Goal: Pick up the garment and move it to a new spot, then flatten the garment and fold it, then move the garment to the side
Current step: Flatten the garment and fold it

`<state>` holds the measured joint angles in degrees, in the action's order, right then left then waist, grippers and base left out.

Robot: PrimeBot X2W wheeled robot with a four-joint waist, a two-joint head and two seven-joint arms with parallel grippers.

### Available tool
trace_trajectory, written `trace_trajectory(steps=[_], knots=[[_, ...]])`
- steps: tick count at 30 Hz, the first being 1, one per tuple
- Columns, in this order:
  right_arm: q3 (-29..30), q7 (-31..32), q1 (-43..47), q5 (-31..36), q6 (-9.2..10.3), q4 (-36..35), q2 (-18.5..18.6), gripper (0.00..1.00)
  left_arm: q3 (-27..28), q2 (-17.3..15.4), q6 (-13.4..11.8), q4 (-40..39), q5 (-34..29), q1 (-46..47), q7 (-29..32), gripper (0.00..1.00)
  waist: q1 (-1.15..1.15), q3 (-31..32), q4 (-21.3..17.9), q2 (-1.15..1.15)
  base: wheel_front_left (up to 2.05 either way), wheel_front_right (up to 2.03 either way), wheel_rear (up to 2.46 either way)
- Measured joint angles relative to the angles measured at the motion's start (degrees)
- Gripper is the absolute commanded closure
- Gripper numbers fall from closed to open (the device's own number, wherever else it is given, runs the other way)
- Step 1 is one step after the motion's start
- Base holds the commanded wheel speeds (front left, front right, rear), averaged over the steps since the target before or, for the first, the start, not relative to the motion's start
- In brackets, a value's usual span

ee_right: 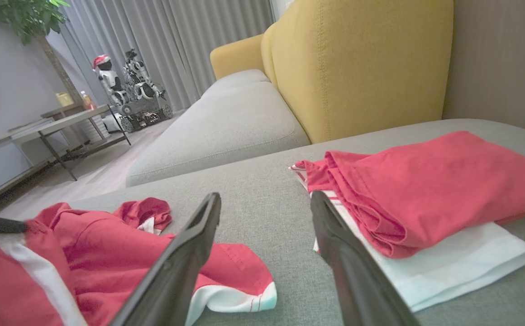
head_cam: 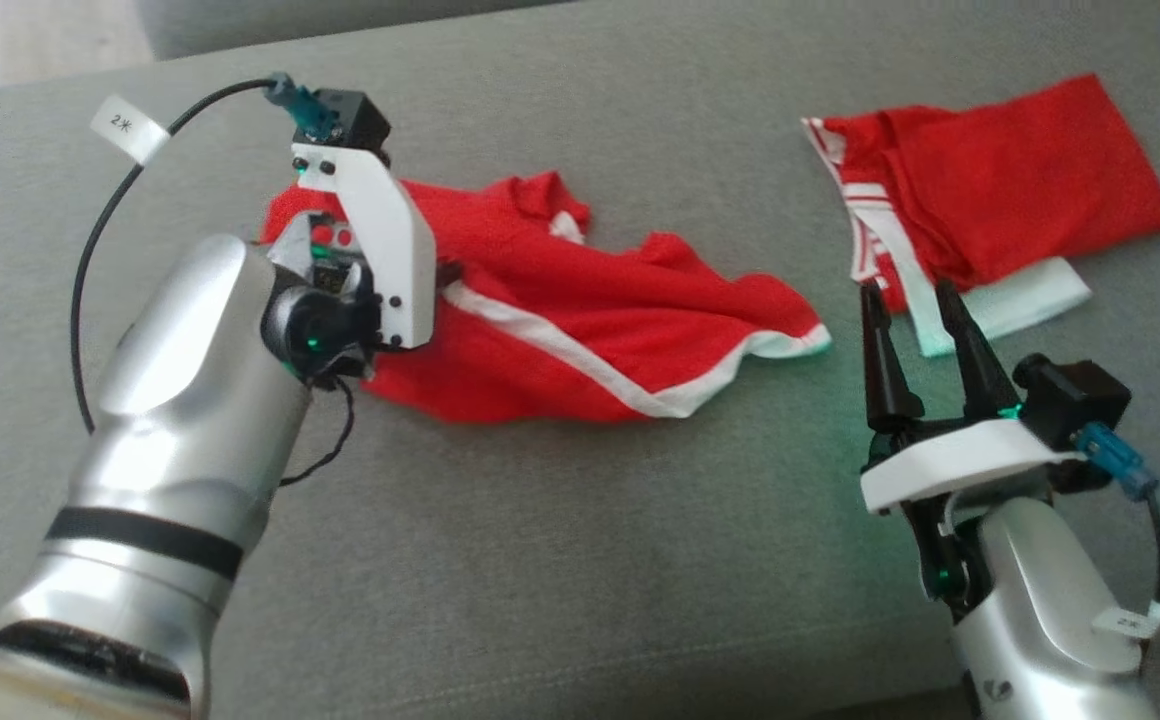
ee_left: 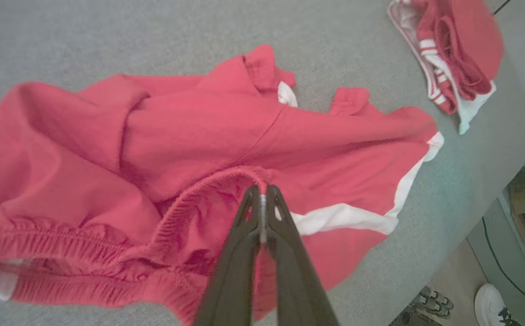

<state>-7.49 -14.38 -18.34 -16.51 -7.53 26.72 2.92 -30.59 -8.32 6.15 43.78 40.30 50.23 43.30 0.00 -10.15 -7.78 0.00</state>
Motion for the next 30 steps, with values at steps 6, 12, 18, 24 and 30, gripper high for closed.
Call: trace_trajectory(steps=[6, 12, 18, 24, 30], knots=[[3.83, 1.51, 0.28, 2.07, 0.00, 8.66, -0.02, 0.00, -0.01, -0.62, 0.91, -8.84, 2.33, -5.67, -6.19, 1.00, 0.00, 2.31, 5.30, 0.00, 0.00, 0.00, 0.00], [7.55, 4.50, 0.13, 2.89, 0.00, 14.26, -0.04, 0.00, -0.10, -2.87, 0.94, -17.67, 3.47, -12.69, -11.90, 1.00, 0.00, 3.30, 10.24, 0.00, 0.00, 0.00, 0.00], [10.18, 6.76, -0.52, 5.53, 0.00, 18.70, -0.04, 0.00, -0.19, -4.15, 0.94, -22.70, 3.15, -18.52, -16.80, 1.00, 0.00, 3.49, 13.58, 0.00, 0.00, 0.00, 0.00], [9.18, 8.10, -1.13, 5.89, -0.01, 20.14, -0.08, 0.00, -0.26, -4.34, 0.91, -24.82, 2.50, -21.24, -20.42, 1.00, 0.00, 3.85, 14.66, 0.00, 0.00, 0.00, 0.00], [6.09, 10.17, -0.66, 3.22, 0.00, 19.84, -0.05, 0.00, -0.34, -4.47, 0.77, -25.30, 1.32, -22.59, -23.08, 1.00, 0.00, 4.53, 14.21, 0.00, 0.00, 0.00, 0.00]])
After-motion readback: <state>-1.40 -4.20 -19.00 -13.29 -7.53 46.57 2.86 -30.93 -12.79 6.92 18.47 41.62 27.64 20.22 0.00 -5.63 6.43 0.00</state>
